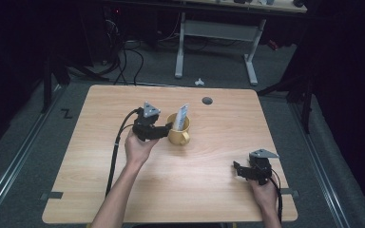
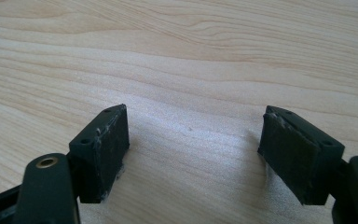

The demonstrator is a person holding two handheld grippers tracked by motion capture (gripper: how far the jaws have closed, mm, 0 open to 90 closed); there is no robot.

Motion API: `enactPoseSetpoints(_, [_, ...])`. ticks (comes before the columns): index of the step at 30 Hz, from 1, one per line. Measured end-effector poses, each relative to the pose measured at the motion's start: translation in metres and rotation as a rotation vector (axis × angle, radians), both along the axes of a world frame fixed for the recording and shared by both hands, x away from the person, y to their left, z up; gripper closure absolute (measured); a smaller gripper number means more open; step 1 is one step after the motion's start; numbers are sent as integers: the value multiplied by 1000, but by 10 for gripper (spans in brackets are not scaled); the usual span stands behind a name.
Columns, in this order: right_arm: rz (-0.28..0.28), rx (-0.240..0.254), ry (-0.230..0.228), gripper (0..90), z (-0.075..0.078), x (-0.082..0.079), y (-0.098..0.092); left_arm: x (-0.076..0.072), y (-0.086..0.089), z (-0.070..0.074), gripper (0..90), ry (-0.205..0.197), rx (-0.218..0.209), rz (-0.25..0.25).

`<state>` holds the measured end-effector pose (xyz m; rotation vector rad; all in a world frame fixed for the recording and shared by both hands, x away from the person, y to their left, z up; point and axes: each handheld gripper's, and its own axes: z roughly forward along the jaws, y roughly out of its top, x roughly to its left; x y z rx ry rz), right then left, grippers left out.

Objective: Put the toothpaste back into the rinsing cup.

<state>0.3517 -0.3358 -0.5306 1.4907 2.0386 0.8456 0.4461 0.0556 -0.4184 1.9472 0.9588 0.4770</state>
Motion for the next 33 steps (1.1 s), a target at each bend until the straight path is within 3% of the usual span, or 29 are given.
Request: enactPoseSetpoints(33, [0, 0, 0, 239, 0, 0, 0, -24, 32, 9, 382, -26, -55, 32])
